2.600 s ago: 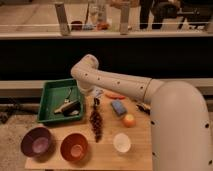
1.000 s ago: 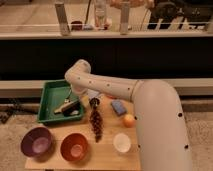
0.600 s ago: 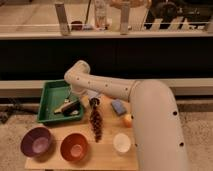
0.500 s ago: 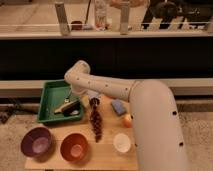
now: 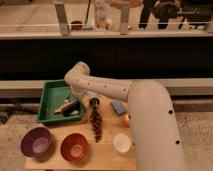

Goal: Place banana in metal cup

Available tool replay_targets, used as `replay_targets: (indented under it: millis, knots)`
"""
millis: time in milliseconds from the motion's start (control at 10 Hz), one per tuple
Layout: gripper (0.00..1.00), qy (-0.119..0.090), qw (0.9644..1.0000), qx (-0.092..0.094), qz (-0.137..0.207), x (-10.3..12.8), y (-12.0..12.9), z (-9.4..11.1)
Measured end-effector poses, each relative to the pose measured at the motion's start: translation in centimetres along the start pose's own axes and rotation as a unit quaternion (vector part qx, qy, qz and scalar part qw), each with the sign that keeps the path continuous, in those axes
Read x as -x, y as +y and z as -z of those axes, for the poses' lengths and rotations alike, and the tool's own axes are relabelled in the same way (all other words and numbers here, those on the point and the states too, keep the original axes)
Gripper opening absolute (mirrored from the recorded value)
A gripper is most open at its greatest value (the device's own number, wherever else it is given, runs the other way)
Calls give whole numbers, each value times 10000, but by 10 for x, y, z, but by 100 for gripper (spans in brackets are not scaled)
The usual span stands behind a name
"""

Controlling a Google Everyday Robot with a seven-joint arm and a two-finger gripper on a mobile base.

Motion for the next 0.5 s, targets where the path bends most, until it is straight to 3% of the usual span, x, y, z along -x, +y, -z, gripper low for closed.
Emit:
replay_targets:
  millis: [500]
  knots:
    - [80,58,9999,-43,76,-4,-2,-8]
